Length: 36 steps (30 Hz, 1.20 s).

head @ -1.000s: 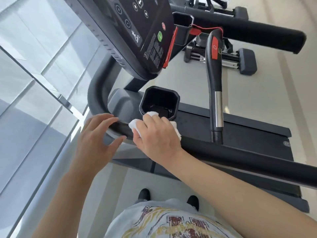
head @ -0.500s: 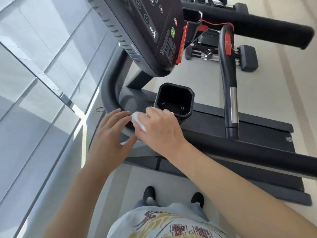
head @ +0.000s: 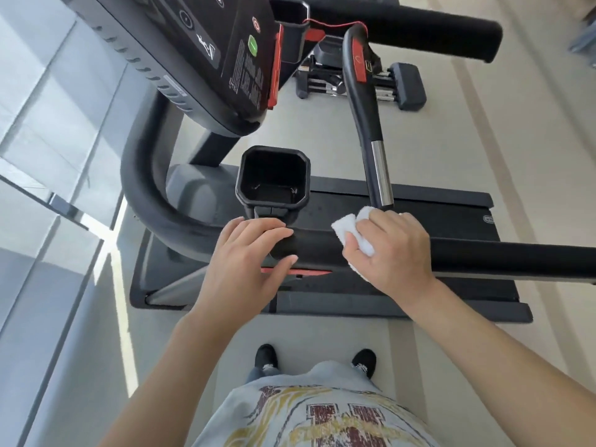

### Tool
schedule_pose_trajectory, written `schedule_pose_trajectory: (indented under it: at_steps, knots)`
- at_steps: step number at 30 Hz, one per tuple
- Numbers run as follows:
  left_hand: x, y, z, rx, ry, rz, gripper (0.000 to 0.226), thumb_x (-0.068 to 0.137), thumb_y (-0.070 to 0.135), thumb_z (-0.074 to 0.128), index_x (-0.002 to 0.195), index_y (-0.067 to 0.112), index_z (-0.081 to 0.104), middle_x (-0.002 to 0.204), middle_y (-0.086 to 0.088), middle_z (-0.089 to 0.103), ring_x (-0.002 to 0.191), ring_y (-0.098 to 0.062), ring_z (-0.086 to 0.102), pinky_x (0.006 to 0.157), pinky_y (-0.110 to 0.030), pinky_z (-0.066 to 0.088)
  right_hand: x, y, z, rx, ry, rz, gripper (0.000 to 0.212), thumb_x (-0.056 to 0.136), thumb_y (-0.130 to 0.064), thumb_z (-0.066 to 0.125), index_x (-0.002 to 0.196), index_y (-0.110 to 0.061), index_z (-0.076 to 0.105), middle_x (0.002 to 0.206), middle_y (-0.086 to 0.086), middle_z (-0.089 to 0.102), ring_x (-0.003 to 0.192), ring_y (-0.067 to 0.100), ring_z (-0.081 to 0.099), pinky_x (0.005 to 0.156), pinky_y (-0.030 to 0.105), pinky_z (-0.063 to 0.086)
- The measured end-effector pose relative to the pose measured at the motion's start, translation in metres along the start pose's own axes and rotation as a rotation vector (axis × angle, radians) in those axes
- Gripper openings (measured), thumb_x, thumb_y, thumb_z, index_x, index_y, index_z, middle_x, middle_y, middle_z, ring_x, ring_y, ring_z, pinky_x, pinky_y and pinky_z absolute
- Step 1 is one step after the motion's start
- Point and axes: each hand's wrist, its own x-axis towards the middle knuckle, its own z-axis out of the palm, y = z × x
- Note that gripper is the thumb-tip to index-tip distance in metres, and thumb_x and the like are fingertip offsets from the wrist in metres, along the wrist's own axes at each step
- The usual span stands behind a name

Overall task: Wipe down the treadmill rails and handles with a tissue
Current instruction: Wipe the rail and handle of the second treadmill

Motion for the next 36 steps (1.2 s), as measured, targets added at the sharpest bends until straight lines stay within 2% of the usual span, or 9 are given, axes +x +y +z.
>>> schedule_pose_trajectory:
  at_steps: [6, 9, 11, 13, 15, 21, 28, 32, 36]
  knots:
    - [0.002, 0.011, 0.009, -0.022, 0.027, -0.061, 0.032, 0.093, 0.021, 0.069, 0.124, 0.014, 0.072, 0.128, 0.004, 0.068, 0.119, -0.021, 0.062, 0.115, -0.049, 0.041, 0.024, -0.058, 0.025, 0.140, -0.024, 0.009, 0.012, 0.095, -0.025, 0.063, 0.088, -0.022, 0.054, 0.069, 0.003, 0.047, 0.058, 0.024, 0.042, 0.051, 0.037, 0.034]
    - [0.004, 0.024, 0.012, -0.040, 0.056, -0.114, 0.031, 0.093, 0.020, 0.067, 0.123, 0.015, 0.072, 0.125, 0.006, 0.068, 0.117, -0.018, 0.060, 0.112, -0.045, 0.045, 0.023, -0.048, 0.026, 0.190, -0.029, -0.025, 0.013, 0.098, -0.026, 0.059, 0.090, -0.020, 0.067, 0.070, 0.002, 0.047, 0.060, 0.021, 0.035, 0.051, 0.039, 0.034]
    - [0.011, 0.039, 0.020, -0.033, 0.030, -0.093, 0.031, 0.094, 0.021, 0.066, 0.124, 0.015, 0.072, 0.126, 0.006, 0.068, 0.118, -0.018, 0.060, 0.110, -0.035, 0.044, 0.018, -0.025, 0.018, 0.208, -0.015, -0.030, 0.005, 0.096, -0.026, 0.062, 0.093, -0.024, 0.058, 0.068, 0.002, 0.047, 0.060, 0.021, 0.033, 0.051, 0.037, 0.032]
    - [0.021, 0.058, 0.036, -0.013, -0.026, -0.036, 0.033, 0.095, 0.022, 0.066, 0.127, 0.013, 0.071, 0.127, 0.004, 0.069, 0.118, -0.019, 0.060, 0.112, -0.032, 0.041, 0.008, 0.001, 0.009, 0.203, 0.008, 0.015, 0.024, 0.092, -0.025, 0.064, 0.091, -0.029, 0.041, 0.064, 0.001, 0.048, 0.056, 0.021, 0.035, 0.050, 0.036, 0.031]
    - [0.033, 0.079, 0.056, -0.018, -0.077, 0.008, 0.034, 0.095, 0.022, 0.067, 0.128, 0.013, 0.070, 0.127, 0.004, 0.069, 0.116, -0.018, 0.060, 0.110, -0.032, 0.043, -0.006, 0.028, -0.001, 0.169, 0.028, 0.046, 0.029, 0.091, -0.024, 0.064, 0.089, -0.030, 0.035, 0.063, 0.000, 0.047, 0.056, 0.021, 0.032, 0.049, 0.037, 0.032]
    - [0.074, 0.145, 0.115, -0.083, -0.226, 0.094, 0.033, 0.097, 0.019, 0.071, 0.130, 0.018, 0.069, 0.128, 0.009, 0.070, 0.118, -0.015, 0.063, 0.104, -0.037, 0.050, -0.053, 0.119, -0.038, 0.087, 0.108, 0.058, 0.031, 0.087, -0.021, 0.069, 0.089, -0.028, 0.039, 0.065, 0.002, 0.051, 0.057, 0.023, 0.030, 0.049, 0.039, 0.030]
    - [0.122, 0.222, 0.184, -0.086, -0.406, 0.186, 0.036, 0.100, 0.028, 0.066, 0.136, 0.028, 0.063, 0.131, 0.017, 0.065, 0.118, -0.011, 0.058, 0.096, -0.029, 0.050, -0.102, 0.221, -0.083, -0.030, 0.201, 0.104, 0.026, 0.083, -0.016, 0.068, 0.085, -0.023, 0.043, 0.068, 0.003, 0.053, 0.056, 0.025, 0.031, 0.051, 0.037, 0.028]
    - [0.147, 0.267, 0.224, -0.067, -0.496, 0.257, 0.041, 0.101, 0.034, 0.063, 0.141, 0.030, 0.059, 0.134, 0.018, 0.060, 0.118, -0.012, 0.056, 0.093, -0.034, 0.053, -0.137, 0.283, -0.106, -0.083, 0.221, 0.255, 0.025, 0.088, -0.021, 0.067, 0.068, -0.011, 0.056, 0.068, 0.003, 0.054, 0.057, 0.023, 0.034, 0.056, 0.034, 0.026]
    - [0.162, 0.303, 0.256, -0.020, -0.537, 0.280, 0.043, 0.101, 0.045, 0.062, 0.142, 0.034, 0.055, 0.134, 0.021, 0.056, 0.117, -0.009, 0.058, 0.088, -0.036, 0.056, -0.169, 0.334, -0.125, -0.100, 0.257, 0.480, 0.026, 0.093, -0.024, 0.065, 0.072, -0.008, 0.062, 0.070, 0.003, 0.054, 0.059, 0.023, 0.042, 0.053, 0.038, 0.038]
